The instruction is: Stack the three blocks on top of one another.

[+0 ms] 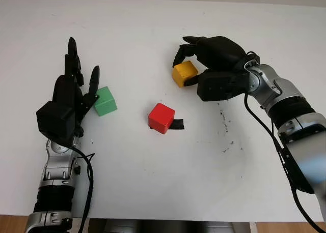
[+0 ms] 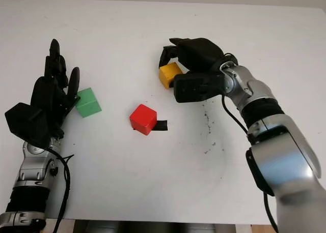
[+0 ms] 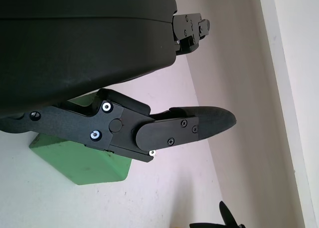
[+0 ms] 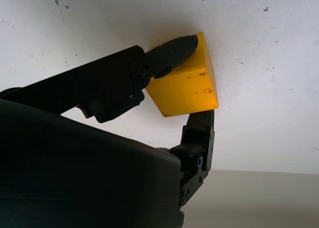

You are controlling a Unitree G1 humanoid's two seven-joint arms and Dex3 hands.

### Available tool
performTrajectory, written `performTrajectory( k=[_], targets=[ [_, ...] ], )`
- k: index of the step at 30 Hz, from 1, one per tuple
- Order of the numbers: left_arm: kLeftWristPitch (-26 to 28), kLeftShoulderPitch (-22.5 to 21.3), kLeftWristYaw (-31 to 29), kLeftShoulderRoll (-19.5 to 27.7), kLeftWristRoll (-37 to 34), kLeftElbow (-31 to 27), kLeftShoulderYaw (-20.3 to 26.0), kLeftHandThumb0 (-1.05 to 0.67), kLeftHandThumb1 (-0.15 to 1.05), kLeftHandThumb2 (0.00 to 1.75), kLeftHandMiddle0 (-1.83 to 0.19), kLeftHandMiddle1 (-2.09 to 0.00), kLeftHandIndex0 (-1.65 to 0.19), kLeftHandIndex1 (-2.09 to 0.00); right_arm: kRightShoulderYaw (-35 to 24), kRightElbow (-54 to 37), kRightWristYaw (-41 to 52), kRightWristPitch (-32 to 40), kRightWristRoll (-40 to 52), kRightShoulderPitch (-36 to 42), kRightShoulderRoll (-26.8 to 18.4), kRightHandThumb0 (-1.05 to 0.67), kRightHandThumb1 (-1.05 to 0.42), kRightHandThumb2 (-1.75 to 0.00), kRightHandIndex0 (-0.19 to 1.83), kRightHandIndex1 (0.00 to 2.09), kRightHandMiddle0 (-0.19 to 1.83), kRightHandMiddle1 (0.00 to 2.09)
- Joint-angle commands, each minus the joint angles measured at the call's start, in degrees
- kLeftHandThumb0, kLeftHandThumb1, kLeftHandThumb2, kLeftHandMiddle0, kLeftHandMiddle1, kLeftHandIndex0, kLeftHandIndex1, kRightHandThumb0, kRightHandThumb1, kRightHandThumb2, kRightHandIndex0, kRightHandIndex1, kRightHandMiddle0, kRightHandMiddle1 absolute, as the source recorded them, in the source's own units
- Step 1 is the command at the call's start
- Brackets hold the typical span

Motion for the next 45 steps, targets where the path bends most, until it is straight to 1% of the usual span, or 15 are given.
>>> performTrajectory(
  k=[1,7,11,17,19,20,22,25,28,30,33,37,42,45],
  targets=[
    [0.2,0.4,0.4,0.0,0.2,-0.7,0.0,-0.65,1.05,0.52,0.18,-0.05,0.15,-0.05,0.4,0.1,-0.7,-0.4,-0.5,-1.1,-0.9,-0.35,-0.95,-0.06,0.29,0.1,0.42,1.3],
    [0.1,0.4,1.1,0.0,0.7,-0.6,-0.1,-0.65,1.05,0.52,0.17,-0.06,0.14,-0.06,0.8,-0.1,-1.0,0.4,-1.4,-1.6,-1.6,-0.34,-0.95,-0.05,0.29,0.08,0.41,1.27],
    [-0.3,0.2,0.6,0.1,0.2,-0.2,-0.2,-0.64,1.05,0.52,0.17,-0.05,0.14,-0.05,0.9,-0.4,-1.7,0.1,-2.0,-1.7,-2.3,-0.35,-0.94,-0.05,0.31,0.08,0.43,1.27],
    [0.0,0.6,1.0,0.0,0.5,-0.5,-0.1,-0.66,1.05,0.51,0.16,-0.06,0.14,-0.06,-1.8,-3.3,2.0,-1.0,2.0,-0.8,-3.1,-0.35,-0.94,-0.05,0.29,0.07,0.42,1.28],
    [0.0,0.7,1.3,0.0,0.6,-0.5,-0.1,-0.66,1.05,0.51,0.16,-0.06,0.13,-0.06,-3.8,-7.9,6.5,-0.5,5.6,0.6,-3.5,-0.35,-0.94,-0.06,0.29,0.07,0.4,1.29],
    [0.0,0.7,1.3,0.0,0.6,-0.4,0.0,-0.65,1.05,0.51,0.15,-0.06,0.13,-0.06,-4.8,-10.4,8.8,0.1,7.3,1.5,-3.7,-0.35,-0.95,-0.06,0.29,0.06,0.37,1.35],
    [-0.3,0.8,1.0,0.1,0.4,-0.3,-0.1,-0.64,1.05,0.52,0.16,-0.06,0.14,-0.06,-6.5,-17.0,13.9,1.3,10.6,3.7,-4.5,-0.37,-0.95,-0.05,0.3,0.07,0.36,1.39],
    [-0.3,0.8,0.7,0.1,0.0,-0.3,0.0,-0.64,1.05,0.52,0.16,-0.05,0.14,-0.05,-8.4,-26.8,20.8,3.8,14.0,6.7,-5.7,-0.39,-0.94,-0.05,0.32,0.07,0.37,1.4],
    [0.2,0.9,0.8,0.0,0.1,-0.6,0.0,-0.65,1.05,0.51,0.16,-0.06,0.14,-0.05,-10.3,-37.1,29.4,7.8,18.7,8.9,-6.9,-0.4,-0.94,-0.05,0.32,0.07,0.38,1.42],
    [0.2,0.9,0.9,-0.1,0.1,-0.6,0.0,-0.65,1.05,0.51,0.16,-0.05,0.14,-0.05,-11.3,-41.6,34.2,8.3,21.6,9.2,-7.9,-0.42,-0.93,-0.05,0.33,0.08,0.41,1.41],
    [0.3,1.0,0.7,-0.3,-0.3,-0.8,0.0,-0.66,1.05,0.5,0.16,-0.05,0.14,-0.05,-12.7,-44.5,37.3,7.8,24.3,9.3,-8.2,-0.44,-0.91,-0.05,0.36,0.09,0.46,1.39],
    [0.5,1.1,0.9,-0.3,0.0,-1.0,-0.2,-0.65,1.05,0.51,0.17,-0.05,0.15,-0.05,-14.1,-48.3,41.8,10.4,28.3,8.7,-7.6,-0.45,-0.9,-0.05,0.36,0.08,0.5,1.4],
    [0.8,1.3,0.9,-0.2,0.3,-1.4,-0.4,-0.65,1.05,0.52,0.17,-0.05,0.15,-0.05,-14.4,-52.3,45.4,13.1,31.1,9.0,-7.3,-0.42,-0.9,-0.05,0.35,0.07,0.49,1.39],
    [0.9,1.3,1.0,-0.4,0.2,-1.6,-0.3,-0.65,1.05,0.52,0.17,-0.05,0.15,-0.05,-14.3,-53.1,47.9,15.2,32.8,9.1,-7.1,-0.44,-0.92,-0.06,0.33,0.06,0.47,1.39]
  ],
)
